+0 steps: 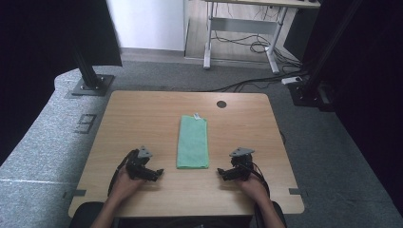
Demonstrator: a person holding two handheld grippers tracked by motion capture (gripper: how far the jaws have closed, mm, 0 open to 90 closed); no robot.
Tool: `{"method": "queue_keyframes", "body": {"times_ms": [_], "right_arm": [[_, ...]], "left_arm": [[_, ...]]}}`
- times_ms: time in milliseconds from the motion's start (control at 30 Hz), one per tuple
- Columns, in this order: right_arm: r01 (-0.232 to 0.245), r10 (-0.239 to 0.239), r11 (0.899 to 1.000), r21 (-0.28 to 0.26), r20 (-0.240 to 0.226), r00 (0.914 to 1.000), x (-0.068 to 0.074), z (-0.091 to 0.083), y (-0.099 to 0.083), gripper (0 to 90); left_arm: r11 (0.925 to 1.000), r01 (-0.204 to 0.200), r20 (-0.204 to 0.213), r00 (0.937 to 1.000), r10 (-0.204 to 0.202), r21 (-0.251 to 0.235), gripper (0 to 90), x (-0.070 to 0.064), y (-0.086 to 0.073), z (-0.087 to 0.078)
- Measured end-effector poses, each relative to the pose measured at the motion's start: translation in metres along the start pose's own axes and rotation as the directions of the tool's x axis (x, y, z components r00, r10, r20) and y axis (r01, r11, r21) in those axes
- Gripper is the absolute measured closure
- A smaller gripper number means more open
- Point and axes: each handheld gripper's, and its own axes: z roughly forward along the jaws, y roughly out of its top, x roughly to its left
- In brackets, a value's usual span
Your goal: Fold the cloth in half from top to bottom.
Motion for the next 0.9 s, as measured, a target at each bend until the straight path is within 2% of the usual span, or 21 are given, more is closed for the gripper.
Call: {"method": "queue_keyframes", "body": {"times_ms": [433, 667, 800, 900], "right_arm": [[0.003, -0.003, 1.000, 0.020, -0.007, 1.0000, 0.001, 0.000, 0.003, 0.4], [0.000, 0.000, 1.000, -0.002, -0.025, 0.9997, 0.004, 0.002, 0.012, 1.1], [-0.009, 0.008, 1.000, -0.027, -0.037, 0.9993, 0.005, 0.004, 0.023, 1.1], [-0.011, 0.010, 0.999, -0.037, -0.043, 0.9990, 0.009, 0.007, 0.031, 1.1]], "left_arm": [[0.9999, 0.006, 0.002, 1.0000, -0.006, 0.013, 0.0, -0.001, 0.006, 0.002], [0.9985, 0.008, 0.015, 0.9999, -0.007, -0.055, 0.0, -0.006, 0.030, 0.004], [0.9976, -0.012, 0.022, 0.9997, 0.014, -0.069, 0.0, -0.012, 0.045, 0.011], [0.9974, -0.029, 0.028, 0.9991, 0.031, -0.066, 0.0, -0.019, 0.056, 0.022]]}}
